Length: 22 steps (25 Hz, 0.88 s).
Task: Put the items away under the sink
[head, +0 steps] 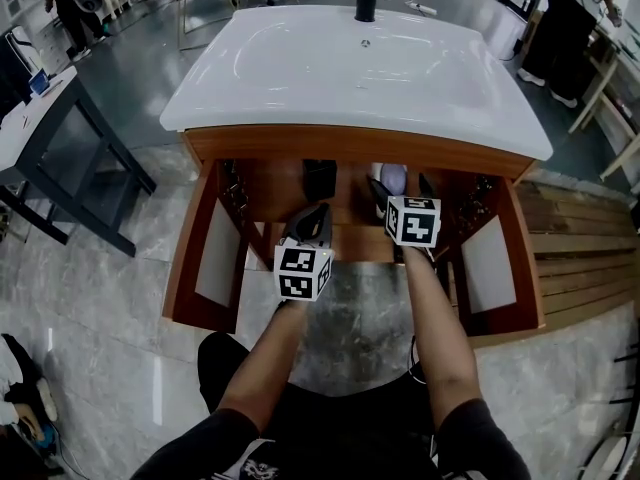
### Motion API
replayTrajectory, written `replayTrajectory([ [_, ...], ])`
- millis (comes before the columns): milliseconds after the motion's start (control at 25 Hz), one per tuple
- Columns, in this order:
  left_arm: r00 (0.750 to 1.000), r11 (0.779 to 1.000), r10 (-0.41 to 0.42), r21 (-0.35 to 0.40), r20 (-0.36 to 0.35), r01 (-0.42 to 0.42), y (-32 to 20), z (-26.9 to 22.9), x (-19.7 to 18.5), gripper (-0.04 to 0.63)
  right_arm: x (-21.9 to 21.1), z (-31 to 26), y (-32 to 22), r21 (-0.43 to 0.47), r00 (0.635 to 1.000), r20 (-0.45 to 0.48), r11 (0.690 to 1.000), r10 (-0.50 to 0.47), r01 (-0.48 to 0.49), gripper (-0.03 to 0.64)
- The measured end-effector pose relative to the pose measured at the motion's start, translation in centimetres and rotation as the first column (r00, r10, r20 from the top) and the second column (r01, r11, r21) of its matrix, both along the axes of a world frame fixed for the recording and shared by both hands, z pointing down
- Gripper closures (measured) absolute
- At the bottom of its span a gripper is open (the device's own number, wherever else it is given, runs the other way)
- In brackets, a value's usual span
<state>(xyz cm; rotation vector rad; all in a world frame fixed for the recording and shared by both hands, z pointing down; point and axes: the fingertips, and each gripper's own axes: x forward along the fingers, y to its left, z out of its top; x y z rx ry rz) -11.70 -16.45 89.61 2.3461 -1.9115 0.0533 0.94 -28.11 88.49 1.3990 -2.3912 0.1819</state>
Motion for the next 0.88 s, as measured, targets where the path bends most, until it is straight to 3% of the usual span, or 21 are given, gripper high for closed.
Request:
replayTrajectory([
  [160, 0.998, 0.999, -0.03, 0.021, -0.053, 0.031, -0.1, -1.3, -1.2, 0.595, -0.2, -1.5, 3.0, 0.074, 1.0, -0.002, 0.997, -0.03, 0.031, 0.144],
  [320, 0.999, 0.998, -0.042, 0.04, -0.032, 0.043, -0.5, -2.3, -1.1, 0.595, 0.0, -2.4, 5.9, 0.16, 0.999, -0.014, 0.986, -0.046, 0.048, 0.15],
  [360, 0.998, 0.998, -0.047, 0.044, -0.029, 0.048, -0.6, -2.5, -1.1, 0.595, 0.2, -2.5, 6.6, 0.181, 0.999, -0.012, 0.983, -0.042, 0.044, 0.175],
  [480, 0.998, 0.997, -0.053, 0.054, -0.02, 0.054, -0.6, -2.9, -0.9, 0.595, 1.0, -2.8, 7.9, 0.228, 1.0, 0.006, 0.974, -0.01, 0.008, 0.381],
  [640, 0.999, 0.997, -0.048, 0.057, -0.023, 0.049, -0.2, -3.1, -0.5, 0.595, 1.7, -3.3, 8.9, 0.244, 0.999, 0.035, 0.969, 0.016, -0.024, 0.542],
  [760, 0.999, 0.997, -0.04, 0.065, -0.013, 0.04, 0.3, -3.3, 0.0, 0.595, 1.7, -3.2, 9.8, 0.242, 0.998, 0.056, 0.97, 0.013, -0.027, 0.592],
  [880, 1.0, 0.997, -0.025, 0.077, 0.005, 0.025, 0.7, -3.5, 0.5, 0.595, 1.5, -3.2, 10.7, 0.249, 0.995, 0.097, 0.968, -0.006, -0.019, 0.592],
])
